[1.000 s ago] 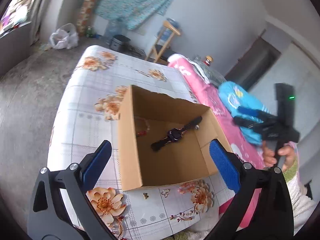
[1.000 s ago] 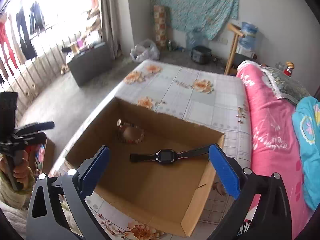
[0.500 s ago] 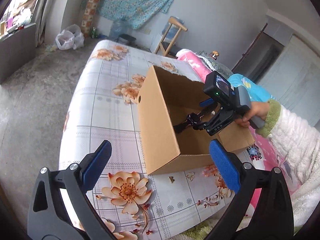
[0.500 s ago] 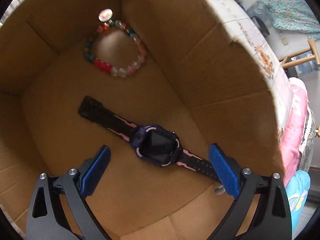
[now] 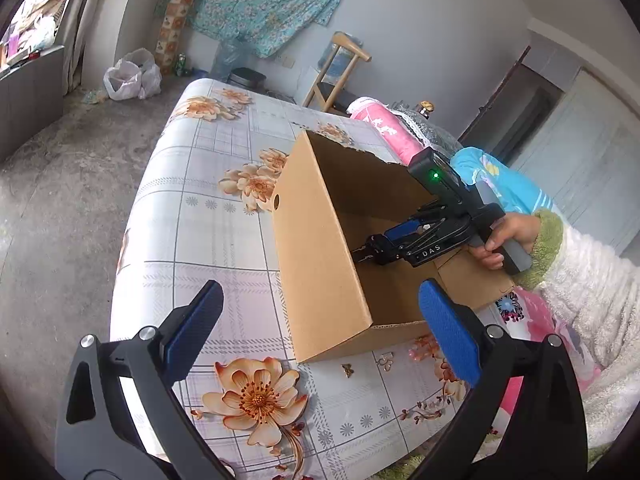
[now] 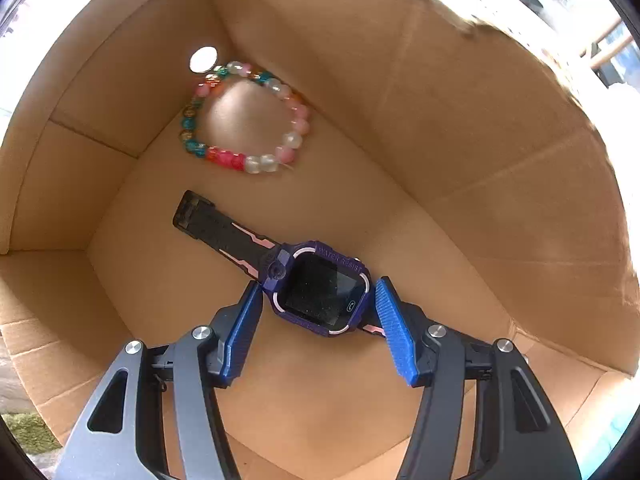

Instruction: Organize jewelry

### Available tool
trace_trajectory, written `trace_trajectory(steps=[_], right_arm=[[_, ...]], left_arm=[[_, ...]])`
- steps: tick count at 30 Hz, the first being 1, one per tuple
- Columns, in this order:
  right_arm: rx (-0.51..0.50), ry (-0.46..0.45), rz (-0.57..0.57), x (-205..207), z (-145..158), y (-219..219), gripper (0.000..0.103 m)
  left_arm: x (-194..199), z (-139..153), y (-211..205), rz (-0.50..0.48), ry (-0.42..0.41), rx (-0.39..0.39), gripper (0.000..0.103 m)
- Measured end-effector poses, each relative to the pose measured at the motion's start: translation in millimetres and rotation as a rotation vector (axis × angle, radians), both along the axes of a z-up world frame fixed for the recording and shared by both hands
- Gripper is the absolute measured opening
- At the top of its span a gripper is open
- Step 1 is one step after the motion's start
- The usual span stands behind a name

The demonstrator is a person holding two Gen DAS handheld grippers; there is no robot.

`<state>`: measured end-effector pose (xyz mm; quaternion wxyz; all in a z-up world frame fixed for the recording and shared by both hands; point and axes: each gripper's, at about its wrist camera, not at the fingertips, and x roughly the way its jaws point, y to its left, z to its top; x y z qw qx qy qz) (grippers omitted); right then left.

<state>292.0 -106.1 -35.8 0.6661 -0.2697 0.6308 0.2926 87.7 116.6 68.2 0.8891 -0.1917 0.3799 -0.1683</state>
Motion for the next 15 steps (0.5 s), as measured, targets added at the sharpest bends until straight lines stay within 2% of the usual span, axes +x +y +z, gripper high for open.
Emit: trace_trajectory(steps=[4, 8, 10, 12, 15], right_arm=[[-0.038, -0.061, 0.015, 5, 5, -1, 0.057], [0.015, -0.058, -0.017, 4, 29, -10, 0.057], [0.066, -0.1, -0.046, 6, 56, -25, 0.058], [0.164, -0.159, -0.093, -3, 93, -40, 0.059], [0.318, -0.28, -0.187, -37, 155, -72, 0.068]], left_arm=[[-1, -3, 1, 0.002, 0.014, -0.016, 0.095], [-7, 0, 2, 0.01, 0.005, 0.002, 0.095], [-11, 1, 2, 0.018, -0.001, 0.011, 0.095], [-16, 2, 2, 0.025, -0.003, 0.023, 0.095], [-23, -1, 0, 0.024, 0.004, 0.049, 0.095]])
